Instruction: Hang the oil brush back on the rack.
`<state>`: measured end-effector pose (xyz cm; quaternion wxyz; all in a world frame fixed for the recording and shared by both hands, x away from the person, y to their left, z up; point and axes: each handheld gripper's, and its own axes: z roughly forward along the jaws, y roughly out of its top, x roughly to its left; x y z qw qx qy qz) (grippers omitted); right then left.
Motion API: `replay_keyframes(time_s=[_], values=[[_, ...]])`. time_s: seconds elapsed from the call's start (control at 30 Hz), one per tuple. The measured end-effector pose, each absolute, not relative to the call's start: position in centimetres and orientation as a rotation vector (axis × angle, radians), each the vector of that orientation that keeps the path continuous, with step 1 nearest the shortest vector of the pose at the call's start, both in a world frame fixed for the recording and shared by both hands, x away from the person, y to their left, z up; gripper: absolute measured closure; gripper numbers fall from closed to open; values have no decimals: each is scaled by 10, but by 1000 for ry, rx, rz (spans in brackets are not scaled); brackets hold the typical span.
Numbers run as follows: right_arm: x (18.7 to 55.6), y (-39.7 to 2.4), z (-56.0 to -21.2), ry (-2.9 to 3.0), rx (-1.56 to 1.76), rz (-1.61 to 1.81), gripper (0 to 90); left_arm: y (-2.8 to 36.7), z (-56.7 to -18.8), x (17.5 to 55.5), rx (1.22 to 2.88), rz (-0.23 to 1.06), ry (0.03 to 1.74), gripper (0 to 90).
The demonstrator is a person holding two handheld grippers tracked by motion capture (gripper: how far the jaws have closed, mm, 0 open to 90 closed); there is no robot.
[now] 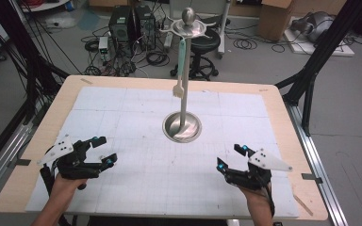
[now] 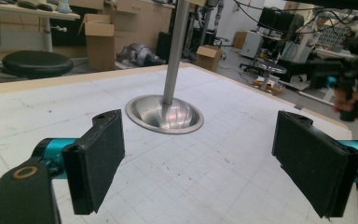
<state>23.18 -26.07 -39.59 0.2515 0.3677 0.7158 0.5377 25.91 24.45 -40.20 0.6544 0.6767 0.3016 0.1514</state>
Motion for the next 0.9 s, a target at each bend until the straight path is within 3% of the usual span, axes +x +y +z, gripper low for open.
replay_keyframes(time_s=[0.37,0.9], values=[[208,-279,-402,1889,1103,1413,175,248,-404,255,1544,354,687,174],[207,-278,-401,1887,1112,1416,174,251,-407,252,1534,354,703,175]])
